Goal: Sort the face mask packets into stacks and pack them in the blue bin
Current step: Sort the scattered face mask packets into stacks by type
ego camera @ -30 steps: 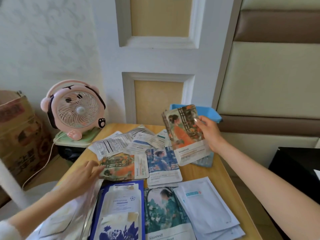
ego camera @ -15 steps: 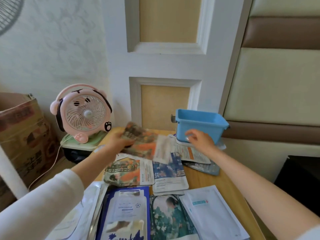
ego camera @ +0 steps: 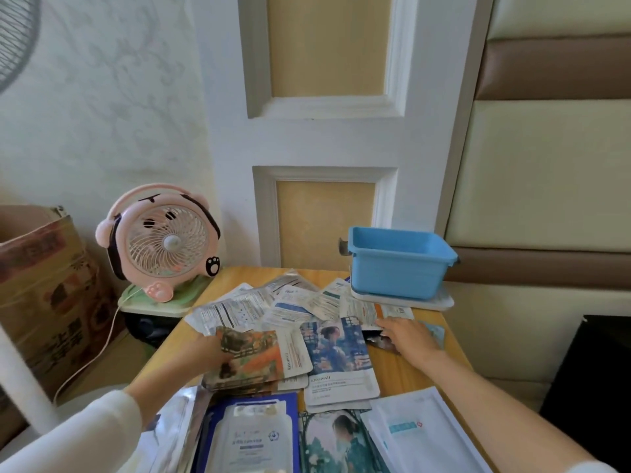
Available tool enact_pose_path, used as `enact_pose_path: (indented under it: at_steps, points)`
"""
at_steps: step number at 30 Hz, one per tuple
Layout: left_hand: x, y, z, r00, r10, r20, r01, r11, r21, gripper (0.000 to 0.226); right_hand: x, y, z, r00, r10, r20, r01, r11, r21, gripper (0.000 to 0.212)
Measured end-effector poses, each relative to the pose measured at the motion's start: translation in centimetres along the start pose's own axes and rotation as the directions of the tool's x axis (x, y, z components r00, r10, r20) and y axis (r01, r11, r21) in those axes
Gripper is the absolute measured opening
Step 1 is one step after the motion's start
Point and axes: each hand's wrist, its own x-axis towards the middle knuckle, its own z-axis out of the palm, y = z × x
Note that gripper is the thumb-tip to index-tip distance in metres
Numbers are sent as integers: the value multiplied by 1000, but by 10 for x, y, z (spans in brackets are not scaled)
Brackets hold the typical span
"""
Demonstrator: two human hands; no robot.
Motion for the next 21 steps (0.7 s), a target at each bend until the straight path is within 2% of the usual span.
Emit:
enact_pose_path:
  at_steps: [3,7,9,11,13,14,15,16,19,21]
  points:
    - [0,0,0,999,-44,28,43,997,61,37,2,2,-5,999,42,9,-42,999,15,27]
    - [8,-6,4,997,-40,69,25,980,198,45,4,1,4,998,-11,56,15,997,-76,44]
    - [11,-8,4,997,-20,76,4,978,208,44,3,4,4,1000,20,-14,-21,993,-119,37]
    - [11,-13,3,999,7,38,-13,987,160,46,0,9,-8,971,112,-212,-131,988,-79,21]
    - [8,-15,-2,1000,17,8,-17,998,64,68,-2,14,-25,853,258,-454,-243,966,91,11]
    - [5,-15,-4,1000,15,11,-15,1000,28,82,-3,16,-35,781,329,-532,-249,944,218,11]
    - [4,-14,-4,999,29,17,-30,999,22,93,-3,17,-44,728,396,-560,-225,909,349,12]
    - [2,-11,-4,999,49,12,-50,997,58,99,-3,16,-55,708,448,-546,-181,863,472,14]
    - [-5,8,-6,986,163,-36,-156,977,149,96,-2,5,-77,793,440,-420,31,660,750,16]
    - [-11,26,-9,965,257,-49,-256,966,42,108,-6,-7,-88,854,376,-359,106,550,828,15]
